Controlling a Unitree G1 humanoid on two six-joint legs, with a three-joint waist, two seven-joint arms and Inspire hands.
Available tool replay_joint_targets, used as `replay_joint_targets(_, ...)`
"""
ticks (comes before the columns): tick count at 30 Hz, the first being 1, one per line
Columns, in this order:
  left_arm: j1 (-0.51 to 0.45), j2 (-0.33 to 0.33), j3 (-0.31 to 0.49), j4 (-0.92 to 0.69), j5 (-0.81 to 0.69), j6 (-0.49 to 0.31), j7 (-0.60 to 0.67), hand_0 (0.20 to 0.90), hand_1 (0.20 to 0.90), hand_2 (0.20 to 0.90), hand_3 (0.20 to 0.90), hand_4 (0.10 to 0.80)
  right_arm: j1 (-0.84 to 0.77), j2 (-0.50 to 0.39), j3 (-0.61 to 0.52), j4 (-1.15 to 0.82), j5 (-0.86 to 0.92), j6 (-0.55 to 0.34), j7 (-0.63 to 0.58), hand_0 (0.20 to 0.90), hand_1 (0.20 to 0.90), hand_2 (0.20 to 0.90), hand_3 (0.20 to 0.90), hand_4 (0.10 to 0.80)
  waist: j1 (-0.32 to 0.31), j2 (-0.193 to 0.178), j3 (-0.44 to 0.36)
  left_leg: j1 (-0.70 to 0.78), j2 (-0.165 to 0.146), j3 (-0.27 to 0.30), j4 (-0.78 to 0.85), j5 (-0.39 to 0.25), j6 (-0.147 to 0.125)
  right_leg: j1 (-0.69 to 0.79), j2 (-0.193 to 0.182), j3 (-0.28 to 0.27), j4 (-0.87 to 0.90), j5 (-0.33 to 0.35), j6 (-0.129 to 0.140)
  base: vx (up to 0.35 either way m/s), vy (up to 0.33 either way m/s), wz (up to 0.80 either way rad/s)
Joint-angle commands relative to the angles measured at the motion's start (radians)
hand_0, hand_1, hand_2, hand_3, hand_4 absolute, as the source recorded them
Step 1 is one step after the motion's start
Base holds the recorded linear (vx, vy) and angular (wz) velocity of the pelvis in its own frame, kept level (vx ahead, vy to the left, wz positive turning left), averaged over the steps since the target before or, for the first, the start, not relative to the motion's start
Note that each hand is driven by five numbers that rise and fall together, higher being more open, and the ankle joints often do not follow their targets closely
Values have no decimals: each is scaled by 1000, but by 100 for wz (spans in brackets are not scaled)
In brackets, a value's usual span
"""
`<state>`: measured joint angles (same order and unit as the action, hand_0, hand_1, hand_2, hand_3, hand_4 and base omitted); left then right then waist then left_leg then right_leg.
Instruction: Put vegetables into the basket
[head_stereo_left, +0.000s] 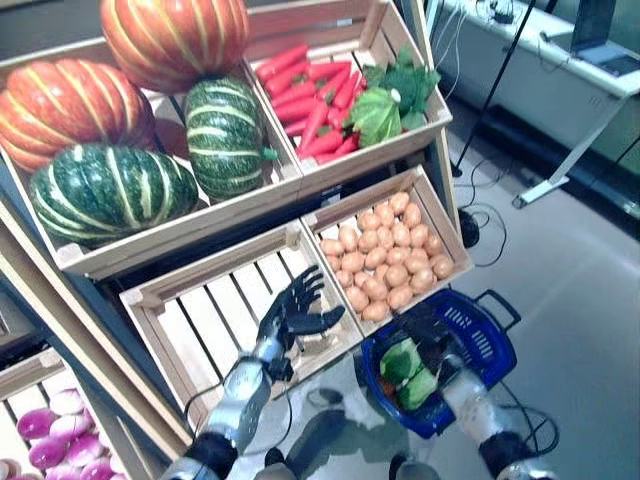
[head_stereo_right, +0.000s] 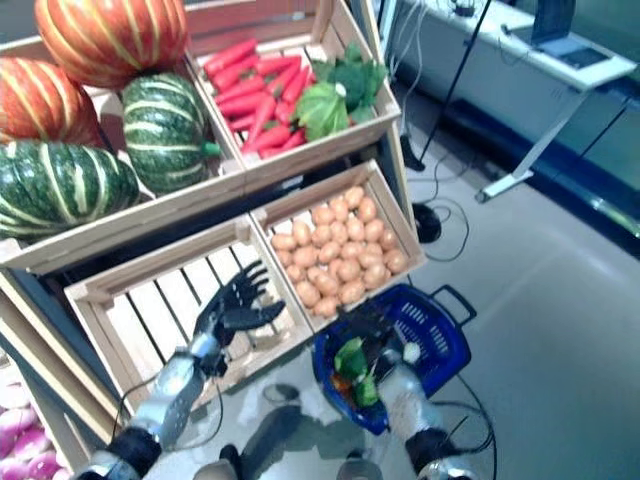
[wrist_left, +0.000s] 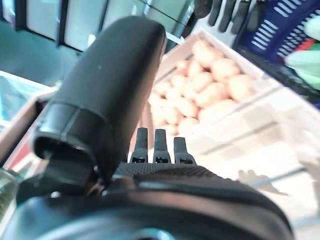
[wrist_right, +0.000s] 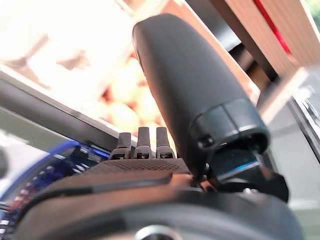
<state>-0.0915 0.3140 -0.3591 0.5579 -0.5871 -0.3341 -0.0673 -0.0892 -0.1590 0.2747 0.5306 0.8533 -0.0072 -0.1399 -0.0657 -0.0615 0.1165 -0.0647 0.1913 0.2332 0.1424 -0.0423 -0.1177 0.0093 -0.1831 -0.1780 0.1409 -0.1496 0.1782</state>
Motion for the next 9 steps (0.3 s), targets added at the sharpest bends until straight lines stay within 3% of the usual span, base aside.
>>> replay_joint_targets(1, -20, -44, 55, -2, 35, -56, 15, 900, 900, 900, 900, 800, -2, -28, -13, -137, -124, -55, 17, 900, 900, 900, 900, 800, 1, 38, -80, 89, -24, 19, -161, 67, 11, -9, 37, 19, -155, 188, -33, 73, 12, -1)
replay_joint_targets(9, 27, -84, 73, 135, 65, -35, 37, 900, 900, 900, 900, 800, 44, -22, 68, -162, -211, -144, 95, 900, 900, 900, 900, 800, -4, 48, -97, 125, -53, 11, -220, 72, 23, 28, 40, 3, -211, 210, -25, 29, 19, 0)
